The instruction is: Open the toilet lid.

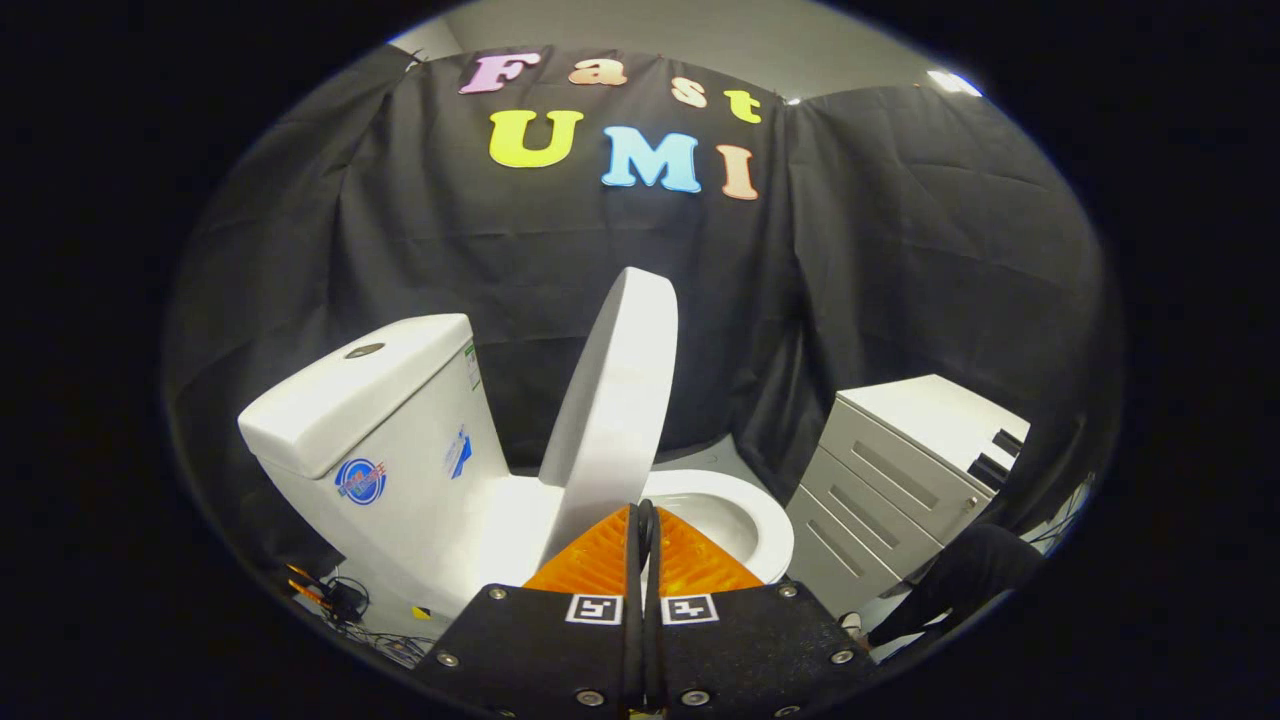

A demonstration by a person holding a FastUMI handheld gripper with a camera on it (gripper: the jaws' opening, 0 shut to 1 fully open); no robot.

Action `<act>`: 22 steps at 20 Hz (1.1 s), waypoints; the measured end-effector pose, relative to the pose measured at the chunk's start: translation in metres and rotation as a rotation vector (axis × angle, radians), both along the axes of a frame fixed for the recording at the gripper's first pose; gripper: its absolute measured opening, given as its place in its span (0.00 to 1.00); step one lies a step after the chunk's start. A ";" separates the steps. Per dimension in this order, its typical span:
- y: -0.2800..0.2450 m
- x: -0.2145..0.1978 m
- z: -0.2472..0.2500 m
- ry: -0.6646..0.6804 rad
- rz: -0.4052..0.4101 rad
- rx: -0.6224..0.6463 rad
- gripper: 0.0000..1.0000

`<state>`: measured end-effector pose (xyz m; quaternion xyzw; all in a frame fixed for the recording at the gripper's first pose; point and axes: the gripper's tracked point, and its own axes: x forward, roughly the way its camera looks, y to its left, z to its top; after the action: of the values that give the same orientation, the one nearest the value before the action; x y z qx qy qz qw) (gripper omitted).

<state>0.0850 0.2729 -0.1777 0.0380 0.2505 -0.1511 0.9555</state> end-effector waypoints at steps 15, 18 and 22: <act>0.077 0.022 0.024 -0.043 0.117 -0.089 0.00; 0.092 0.025 0.024 -0.051 0.146 -0.094 0.00; 0.113 0.032 0.029 -0.051 0.192 -0.127 0.00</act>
<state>0.1169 0.3857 -0.1486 -0.0429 0.2187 -0.0733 0.9721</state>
